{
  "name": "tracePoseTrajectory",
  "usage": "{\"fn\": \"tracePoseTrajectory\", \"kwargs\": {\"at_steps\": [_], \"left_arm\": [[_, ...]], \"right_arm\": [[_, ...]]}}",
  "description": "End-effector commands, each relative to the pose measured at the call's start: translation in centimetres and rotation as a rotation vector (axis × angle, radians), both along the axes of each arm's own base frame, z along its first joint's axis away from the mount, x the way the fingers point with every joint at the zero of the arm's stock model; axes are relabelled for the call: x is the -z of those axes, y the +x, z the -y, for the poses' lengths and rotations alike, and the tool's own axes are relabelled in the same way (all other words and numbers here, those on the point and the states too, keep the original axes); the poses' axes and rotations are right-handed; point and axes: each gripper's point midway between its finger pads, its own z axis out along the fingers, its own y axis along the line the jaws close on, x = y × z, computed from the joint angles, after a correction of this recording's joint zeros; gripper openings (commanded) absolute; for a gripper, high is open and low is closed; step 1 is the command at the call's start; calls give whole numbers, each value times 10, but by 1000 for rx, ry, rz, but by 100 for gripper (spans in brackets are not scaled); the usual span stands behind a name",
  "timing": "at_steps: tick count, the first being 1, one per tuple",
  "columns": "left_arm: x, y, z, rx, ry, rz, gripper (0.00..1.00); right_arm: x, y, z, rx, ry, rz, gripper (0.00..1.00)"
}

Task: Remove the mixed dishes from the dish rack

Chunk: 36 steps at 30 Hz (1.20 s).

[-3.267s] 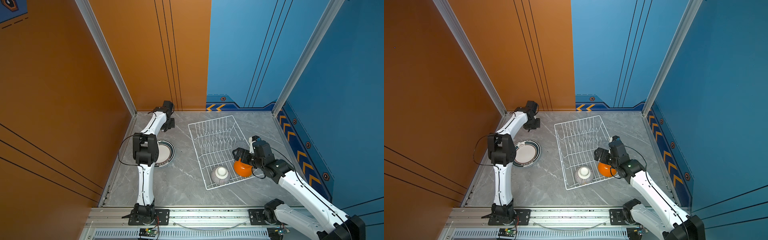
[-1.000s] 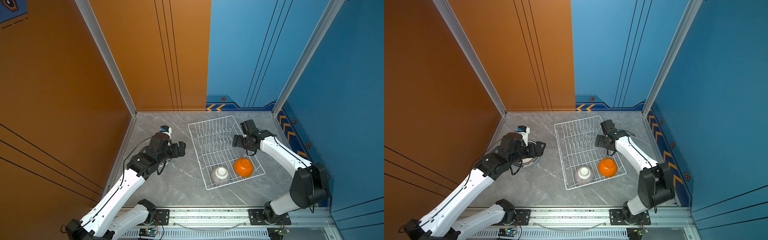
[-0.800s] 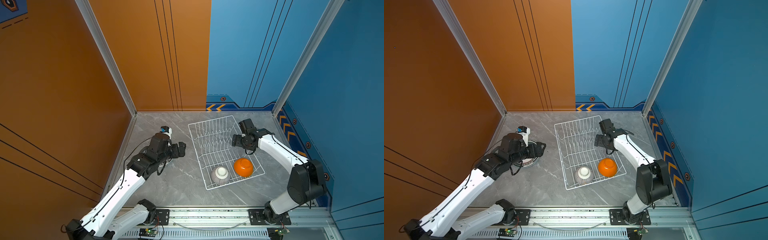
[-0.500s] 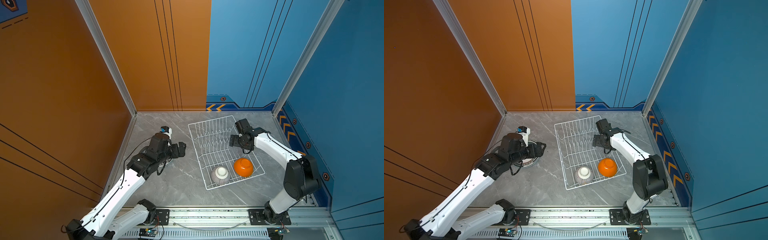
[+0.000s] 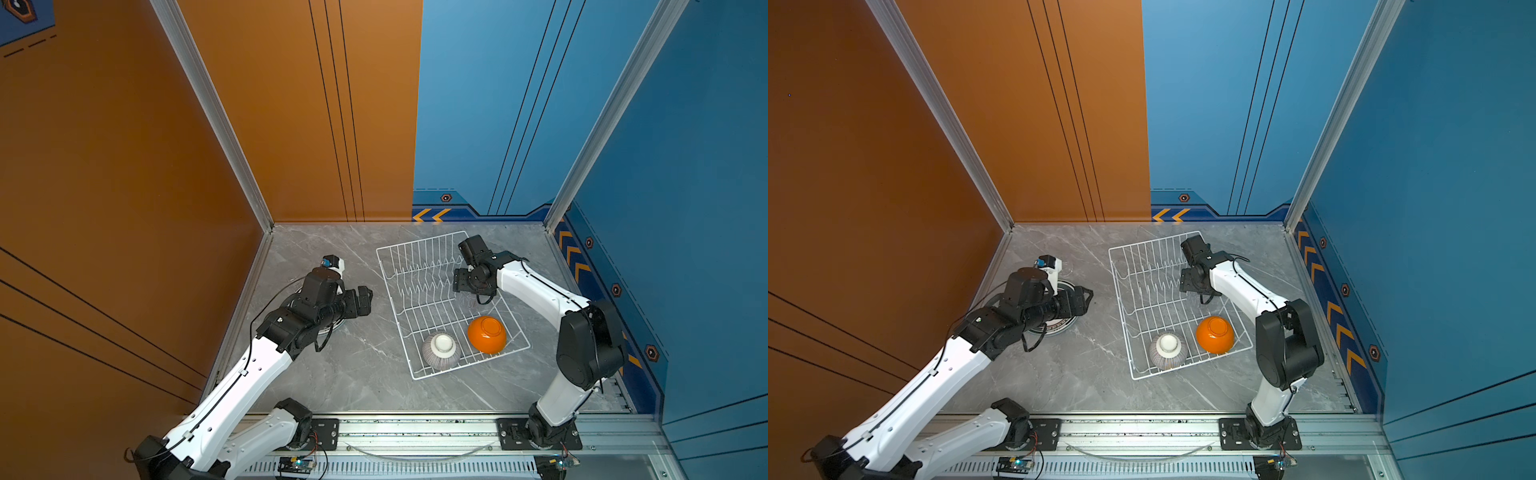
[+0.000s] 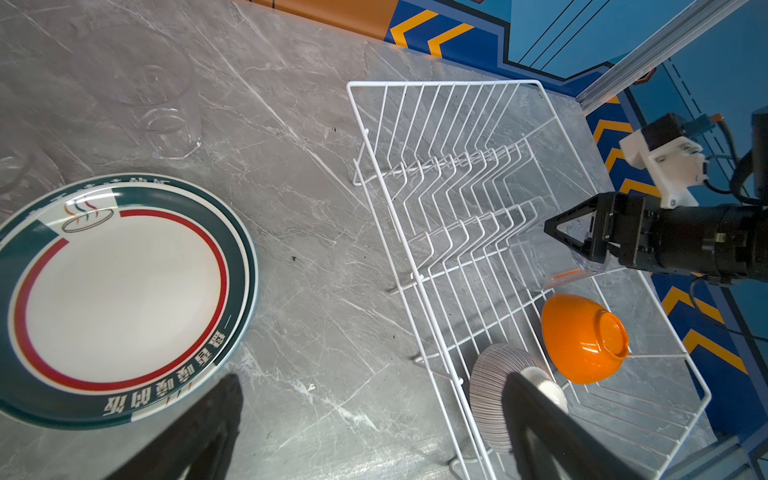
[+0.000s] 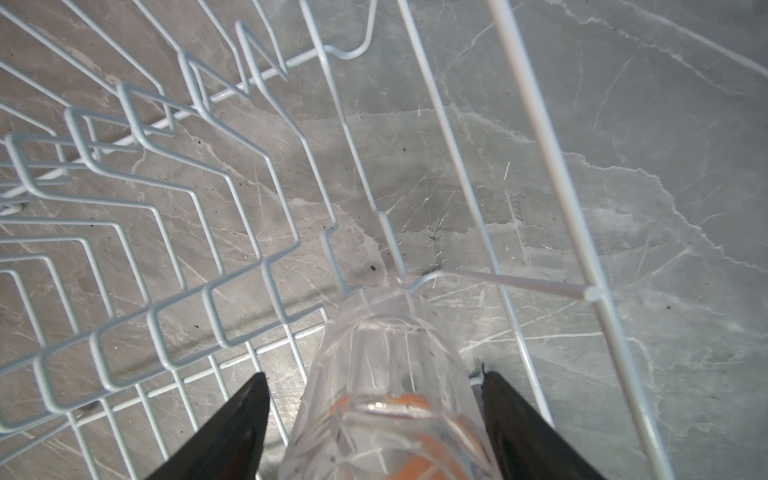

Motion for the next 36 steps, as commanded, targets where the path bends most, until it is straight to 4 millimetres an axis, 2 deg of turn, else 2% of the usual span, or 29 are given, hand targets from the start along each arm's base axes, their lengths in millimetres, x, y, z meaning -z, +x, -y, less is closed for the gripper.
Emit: {"fn": "tracePoseTrajectory", "kwargs": {"at_steps": [1, 4, 8, 19, 24, 26, 30, 36], "left_arm": [[3, -1, -1, -6, -16, -12, 98], [5, 0, 2, 1, -18, -22, 98], [4, 2, 5, 8, -28, -28, 98], [3, 4, 9, 15, -46, -32, 98], [6, 4, 12, 21, -58, -41, 98], [6, 4, 13, 23, -62, -45, 98], [7, 4, 14, 22, -66, -47, 98], [4, 4, 22, 40, -112, -47, 98]], "right_arm": [[-2, -6, -2, -31, -44, -16, 79], [2, -8, -3, -35, -44, -33, 78], [4, -10, -4, -39, -49, -40, 68], [19, -12, -13, -63, -46, -102, 75], [23, -14, -17, -70, -52, -109, 75], [22, -13, -17, -68, -53, -105, 72], [15, -13, -17, -63, -45, -88, 57], [-14, -14, -29, -69, 62, -41, 56]]}}
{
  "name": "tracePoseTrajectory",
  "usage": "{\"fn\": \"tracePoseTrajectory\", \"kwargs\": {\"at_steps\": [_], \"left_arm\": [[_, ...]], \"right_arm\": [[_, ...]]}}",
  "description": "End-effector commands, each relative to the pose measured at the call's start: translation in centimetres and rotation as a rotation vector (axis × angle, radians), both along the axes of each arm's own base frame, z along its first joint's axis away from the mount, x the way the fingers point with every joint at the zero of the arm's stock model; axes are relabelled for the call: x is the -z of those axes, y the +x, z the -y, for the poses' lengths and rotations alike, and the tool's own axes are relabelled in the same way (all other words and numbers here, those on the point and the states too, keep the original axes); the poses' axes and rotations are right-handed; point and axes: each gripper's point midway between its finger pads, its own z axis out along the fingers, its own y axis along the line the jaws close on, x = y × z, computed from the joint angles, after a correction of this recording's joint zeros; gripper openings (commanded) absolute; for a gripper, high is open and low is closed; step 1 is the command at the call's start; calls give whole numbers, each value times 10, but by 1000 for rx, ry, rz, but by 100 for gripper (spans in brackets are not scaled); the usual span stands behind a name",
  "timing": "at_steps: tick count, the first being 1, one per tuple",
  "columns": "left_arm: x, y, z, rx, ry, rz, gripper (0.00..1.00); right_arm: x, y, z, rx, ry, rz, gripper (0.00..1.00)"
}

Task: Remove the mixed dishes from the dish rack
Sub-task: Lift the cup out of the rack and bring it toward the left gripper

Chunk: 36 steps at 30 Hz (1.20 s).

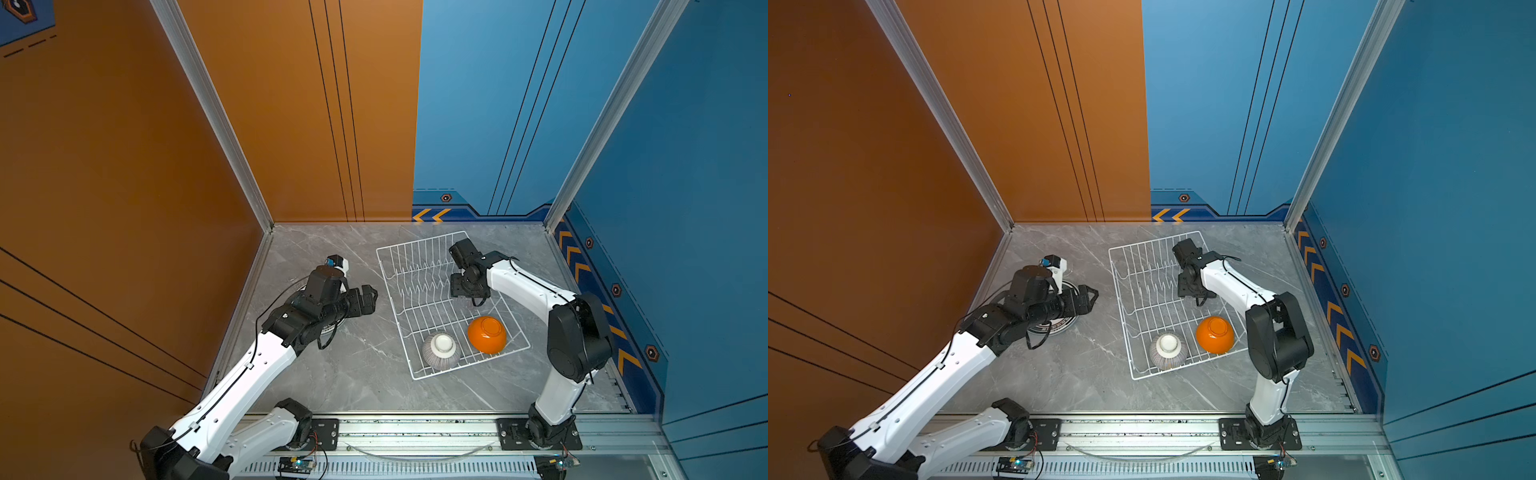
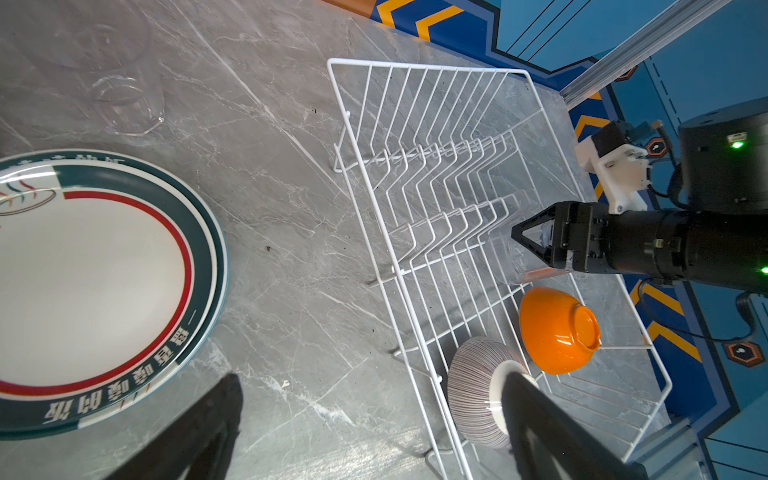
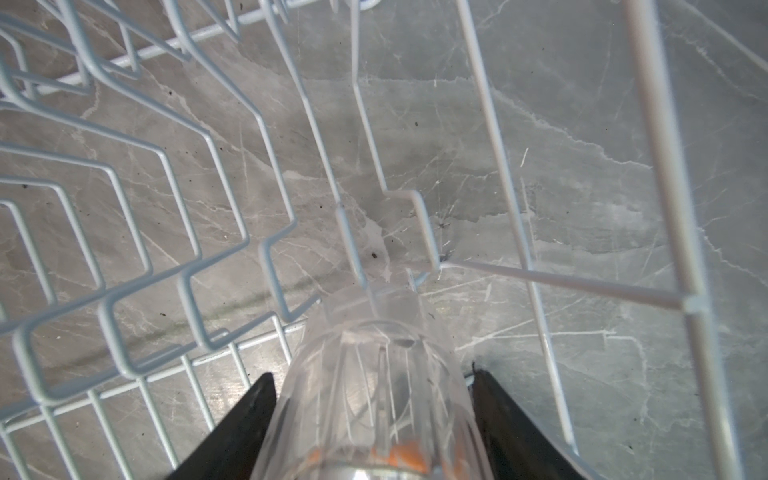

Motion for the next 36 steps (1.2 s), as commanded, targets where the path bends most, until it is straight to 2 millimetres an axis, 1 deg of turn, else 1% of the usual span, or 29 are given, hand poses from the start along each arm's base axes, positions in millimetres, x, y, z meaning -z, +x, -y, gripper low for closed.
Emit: {"fn": "tracePoseTrajectory", "kwargs": {"at_steps": [1, 9, 15, 20, 24, 25, 27, 31, 36], "left_arm": [[-1, 2, 9, 18, -51, -2, 98], [0, 8, 25, 56, -95, 7, 98], [-8, 15, 37, 80, -144, 43, 98], [-15, 19, 52, 116, -192, 74, 98], [-14, 24, 60, 131, -201, 95, 98], [-20, 28, 62, 133, -218, 128, 98], [-22, 33, 68, 144, -244, 149, 98], [-27, 40, 84, 186, -309, 171, 98], [-32, 47, 105, 251, -360, 178, 98]], "right_arm": [[-36, -8, -25, -24, 154, 28, 56], [-90, -11, -41, -1, 364, 141, 56], [-124, -15, -51, 22, 522, 203, 55], [-147, -19, -53, 35, 601, 244, 55], [-156, -22, -53, 50, 647, 267, 54], [-156, -23, -53, 54, 656, 269, 55], [-157, -24, -55, 59, 685, 272, 54], [-160, -25, -62, 55, 749, 266, 54], [-173, -30, -72, 35, 834, 271, 54]]}}
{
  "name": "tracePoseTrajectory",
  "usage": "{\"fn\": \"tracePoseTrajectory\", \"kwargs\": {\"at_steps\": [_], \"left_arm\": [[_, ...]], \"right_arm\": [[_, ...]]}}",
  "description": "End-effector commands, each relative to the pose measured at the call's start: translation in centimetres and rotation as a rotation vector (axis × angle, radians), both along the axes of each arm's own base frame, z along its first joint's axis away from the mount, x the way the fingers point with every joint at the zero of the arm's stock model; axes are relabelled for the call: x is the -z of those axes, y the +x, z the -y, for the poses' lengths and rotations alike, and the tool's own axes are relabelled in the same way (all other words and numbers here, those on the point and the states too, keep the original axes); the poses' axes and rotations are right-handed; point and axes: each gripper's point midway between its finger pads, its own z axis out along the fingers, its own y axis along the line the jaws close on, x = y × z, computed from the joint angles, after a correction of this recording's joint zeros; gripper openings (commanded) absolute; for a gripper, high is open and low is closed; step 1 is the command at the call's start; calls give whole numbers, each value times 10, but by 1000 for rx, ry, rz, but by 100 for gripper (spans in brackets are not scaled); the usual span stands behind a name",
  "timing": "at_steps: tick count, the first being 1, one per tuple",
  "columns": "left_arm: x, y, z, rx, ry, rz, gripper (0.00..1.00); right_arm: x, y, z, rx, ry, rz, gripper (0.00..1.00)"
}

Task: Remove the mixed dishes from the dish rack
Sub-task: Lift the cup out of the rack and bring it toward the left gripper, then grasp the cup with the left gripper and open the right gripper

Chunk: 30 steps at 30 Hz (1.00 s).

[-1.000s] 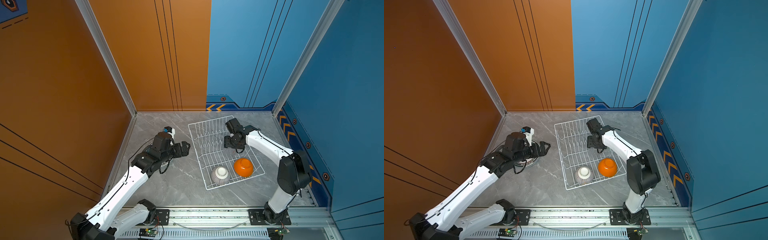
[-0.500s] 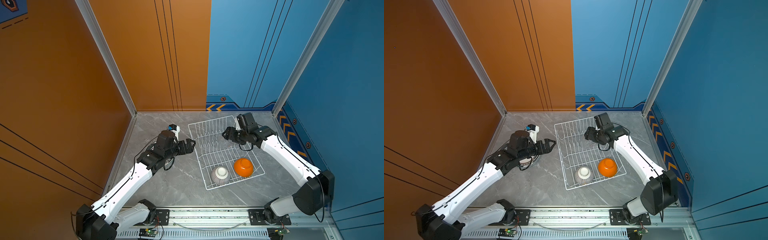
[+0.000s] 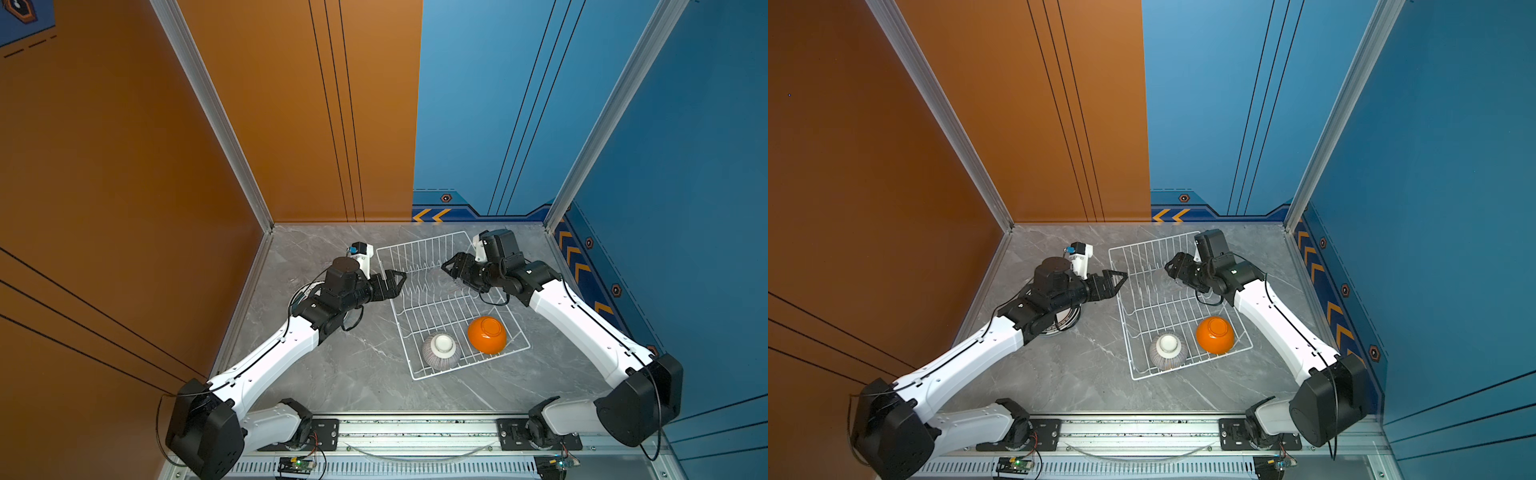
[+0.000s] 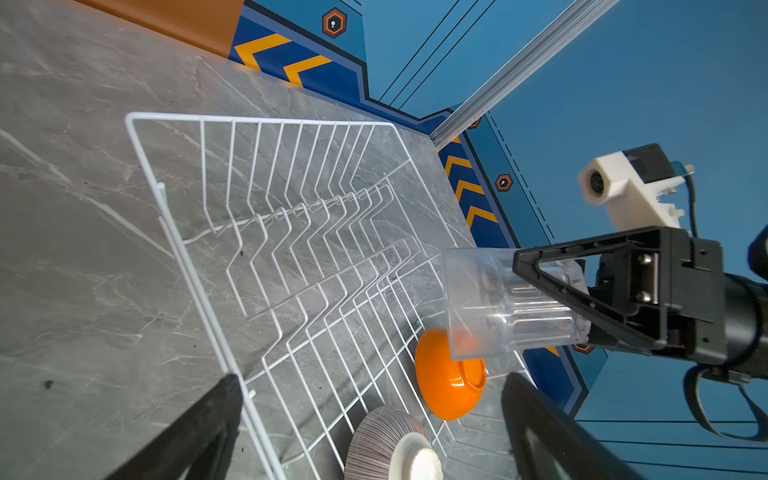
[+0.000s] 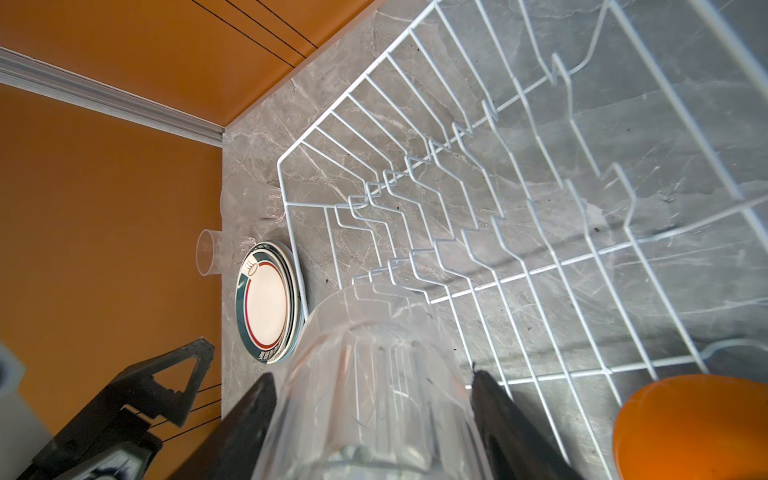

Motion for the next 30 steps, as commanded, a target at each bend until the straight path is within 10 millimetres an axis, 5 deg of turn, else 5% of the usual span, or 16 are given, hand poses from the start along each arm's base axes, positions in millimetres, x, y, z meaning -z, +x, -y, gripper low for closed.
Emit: {"fn": "tracePoseTrajectory", "kwargs": {"at_steps": [1, 15, 19, 22, 30], "left_arm": [[-19, 0, 23, 83, -71, 52, 98], [-47, -6, 62, 228, -184, 136, 99], [-58, -13, 71, 275, -213, 169, 89], [-64, -19, 79, 322, -226, 193, 71], [-79, -24, 96, 390, -252, 256, 58]], "right_arm": [[-33, -2, -9, -16, 122, 70, 54], [-55, -6, -25, -52, 281, 102, 54], [-63, -5, -30, -72, 323, 111, 54], [-67, -2, -31, -84, 354, 112, 54], [-72, 5, -41, -104, 444, 100, 54]]}}
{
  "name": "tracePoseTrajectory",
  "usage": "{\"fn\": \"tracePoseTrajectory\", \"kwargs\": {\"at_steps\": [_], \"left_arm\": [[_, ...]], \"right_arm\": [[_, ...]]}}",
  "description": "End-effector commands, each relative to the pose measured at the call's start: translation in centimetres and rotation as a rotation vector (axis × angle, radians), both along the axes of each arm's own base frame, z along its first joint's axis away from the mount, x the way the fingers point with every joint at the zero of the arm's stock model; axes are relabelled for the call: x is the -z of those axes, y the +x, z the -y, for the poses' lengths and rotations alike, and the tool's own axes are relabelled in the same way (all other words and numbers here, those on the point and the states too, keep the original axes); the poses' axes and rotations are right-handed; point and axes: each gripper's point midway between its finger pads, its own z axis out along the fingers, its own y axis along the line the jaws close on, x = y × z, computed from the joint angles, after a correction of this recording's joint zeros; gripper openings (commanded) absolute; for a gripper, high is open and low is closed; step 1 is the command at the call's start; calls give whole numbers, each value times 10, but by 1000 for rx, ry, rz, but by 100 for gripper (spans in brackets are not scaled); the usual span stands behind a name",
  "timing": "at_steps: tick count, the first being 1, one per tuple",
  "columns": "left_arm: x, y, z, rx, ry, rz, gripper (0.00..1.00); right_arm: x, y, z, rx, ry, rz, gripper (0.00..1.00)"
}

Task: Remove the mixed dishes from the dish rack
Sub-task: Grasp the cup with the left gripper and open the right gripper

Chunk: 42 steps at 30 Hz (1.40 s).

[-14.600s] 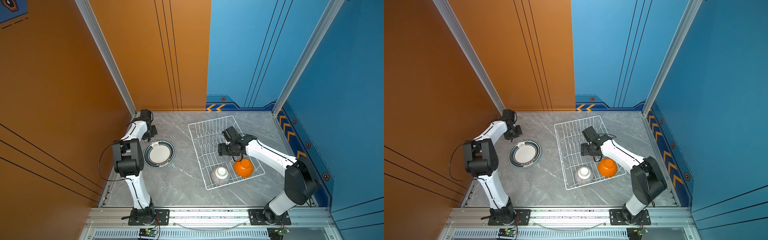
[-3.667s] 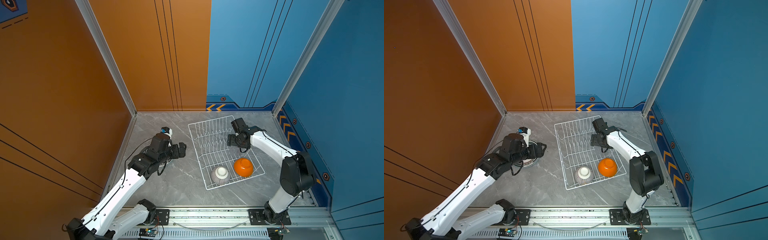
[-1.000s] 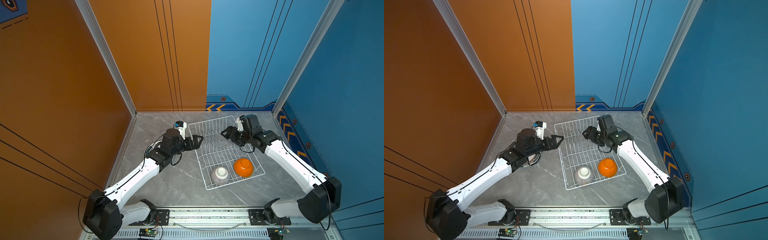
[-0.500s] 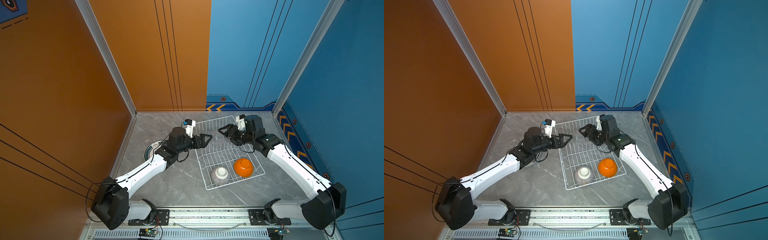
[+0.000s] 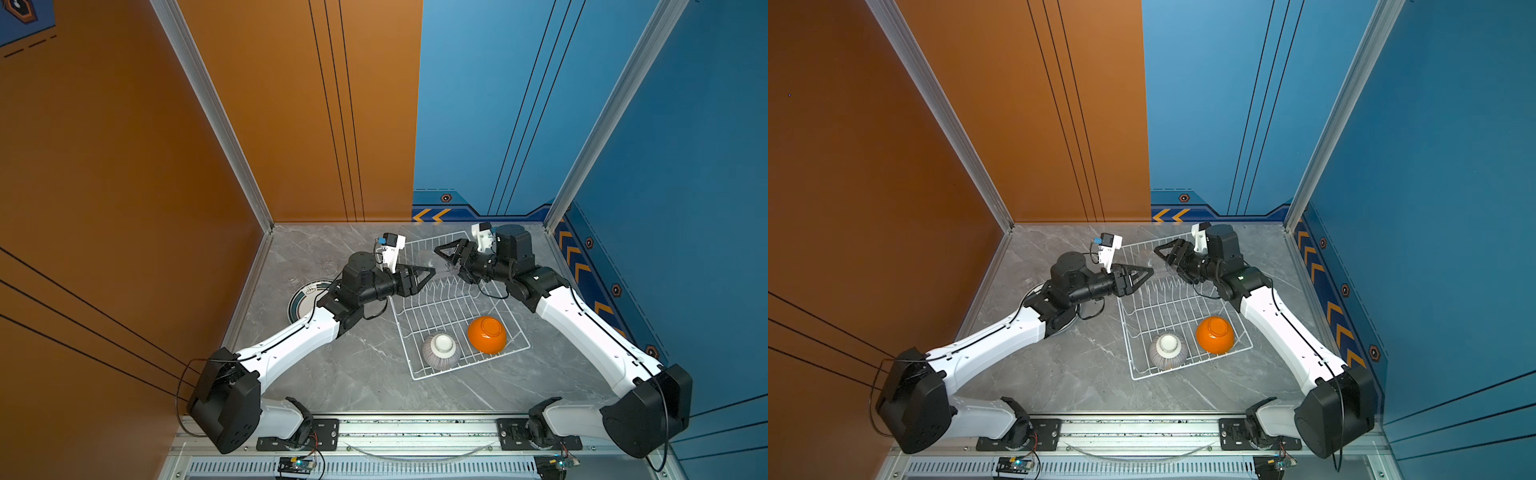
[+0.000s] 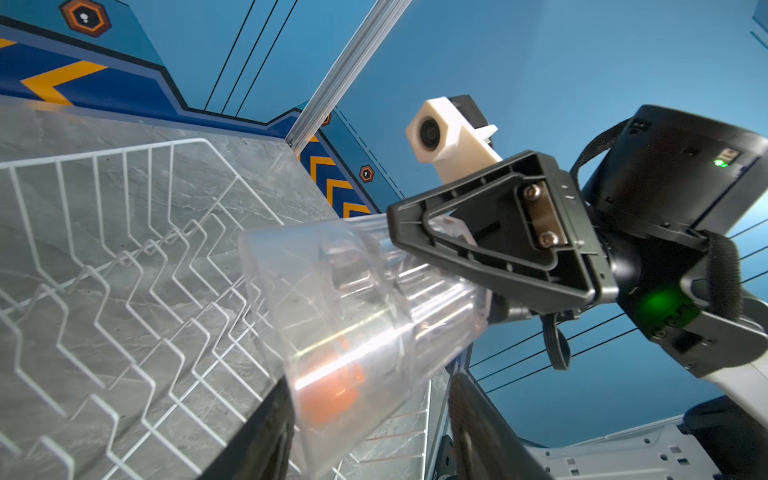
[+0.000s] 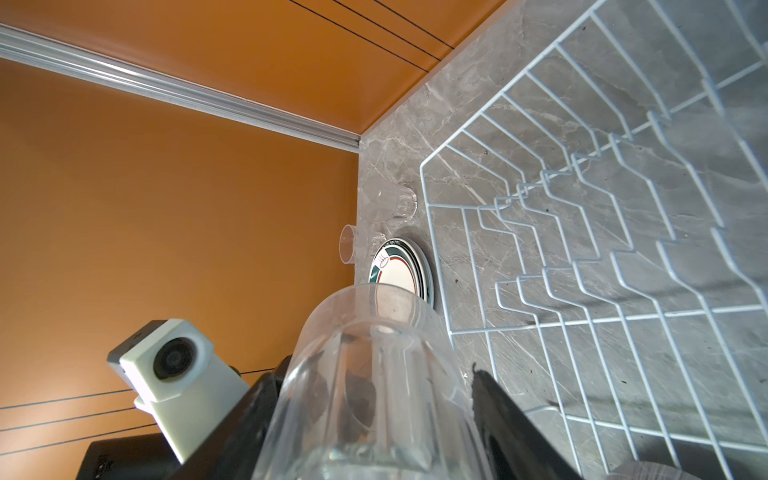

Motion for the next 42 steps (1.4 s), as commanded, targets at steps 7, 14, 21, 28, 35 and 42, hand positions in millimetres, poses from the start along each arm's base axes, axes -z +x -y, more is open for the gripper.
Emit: {"fn": "tracePoseTrajectory", "kwargs": {"at_steps": [7, 14, 21, 28, 35, 42], "left_arm": [[-25, 1, 17, 59, -46, 91, 45], [-20, 8, 20, 45, -57, 83, 37], [-25, 17, 24, 36, -77, 71, 23], [-22, 24, 22, 11, -77, 56, 0], [-18, 33, 9, -56, -74, 42, 0], [0, 37, -2, -103, -32, 3, 0]], "right_arm": [[-8, 4, -7, -19, 69, 14, 54], [-7, 2, -6, -11, 70, 10, 55], [-5, 2, -6, -8, 78, 6, 57], [-2, 2, -4, 2, 77, 2, 63], [0, 4, 0, 18, 78, -2, 70], [0, 6, 2, 32, 100, -1, 87]]}}
